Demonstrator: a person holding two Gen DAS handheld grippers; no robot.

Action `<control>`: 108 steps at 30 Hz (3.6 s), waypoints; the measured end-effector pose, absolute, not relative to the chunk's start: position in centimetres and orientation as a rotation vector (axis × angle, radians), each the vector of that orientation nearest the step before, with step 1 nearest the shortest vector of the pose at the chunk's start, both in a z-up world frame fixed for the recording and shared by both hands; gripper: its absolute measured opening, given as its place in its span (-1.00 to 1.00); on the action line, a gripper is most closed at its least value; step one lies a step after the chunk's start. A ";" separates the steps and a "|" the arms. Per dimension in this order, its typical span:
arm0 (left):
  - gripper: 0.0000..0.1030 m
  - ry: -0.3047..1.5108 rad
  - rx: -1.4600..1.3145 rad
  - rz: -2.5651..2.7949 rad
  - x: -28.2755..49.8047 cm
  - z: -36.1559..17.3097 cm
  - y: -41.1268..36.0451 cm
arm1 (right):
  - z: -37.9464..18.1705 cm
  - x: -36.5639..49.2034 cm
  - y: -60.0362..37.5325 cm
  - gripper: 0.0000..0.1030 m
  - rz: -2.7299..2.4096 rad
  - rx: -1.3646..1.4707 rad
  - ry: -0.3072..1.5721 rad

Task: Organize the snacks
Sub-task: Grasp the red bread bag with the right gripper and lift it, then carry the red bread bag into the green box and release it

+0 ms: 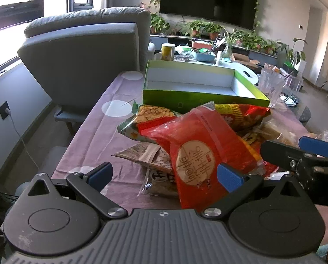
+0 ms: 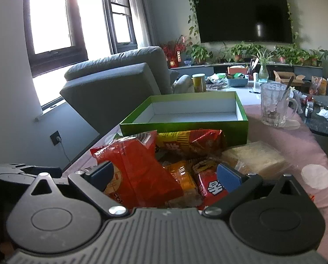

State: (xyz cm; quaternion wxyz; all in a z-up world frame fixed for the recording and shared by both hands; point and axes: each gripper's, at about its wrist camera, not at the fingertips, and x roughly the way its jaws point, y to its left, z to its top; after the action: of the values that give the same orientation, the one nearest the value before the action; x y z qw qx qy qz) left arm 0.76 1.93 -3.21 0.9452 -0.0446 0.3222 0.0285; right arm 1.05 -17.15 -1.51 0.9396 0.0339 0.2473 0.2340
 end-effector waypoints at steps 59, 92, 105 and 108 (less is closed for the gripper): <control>0.39 0.454 0.136 -0.248 3.5 2.1 -1.8 | 3.0 6.0 -15.5 0.45 0.774 0.158 0.610; 0.40 0.531 0.158 -0.243 20.7 2.7 0.6 | 2.2 20.0 -12.7 0.45 0.683 0.264 0.615; 0.43 0.709 0.126 -0.223 22.6 -2.1 1.9 | -1.6 21.0 -11.5 0.44 0.651 0.274 0.811; 0.55 0.701 0.147 -0.192 22.1 -2.3 1.9 | -1.8 20.6 -11.3 0.44 0.654 0.252 0.825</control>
State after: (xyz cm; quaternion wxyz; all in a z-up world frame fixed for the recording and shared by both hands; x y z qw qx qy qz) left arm 22.06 1.90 -2.35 0.9321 0.0720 0.3425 -0.0937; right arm 20.60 -11.29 -1.84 0.8571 0.1199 0.3926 0.3111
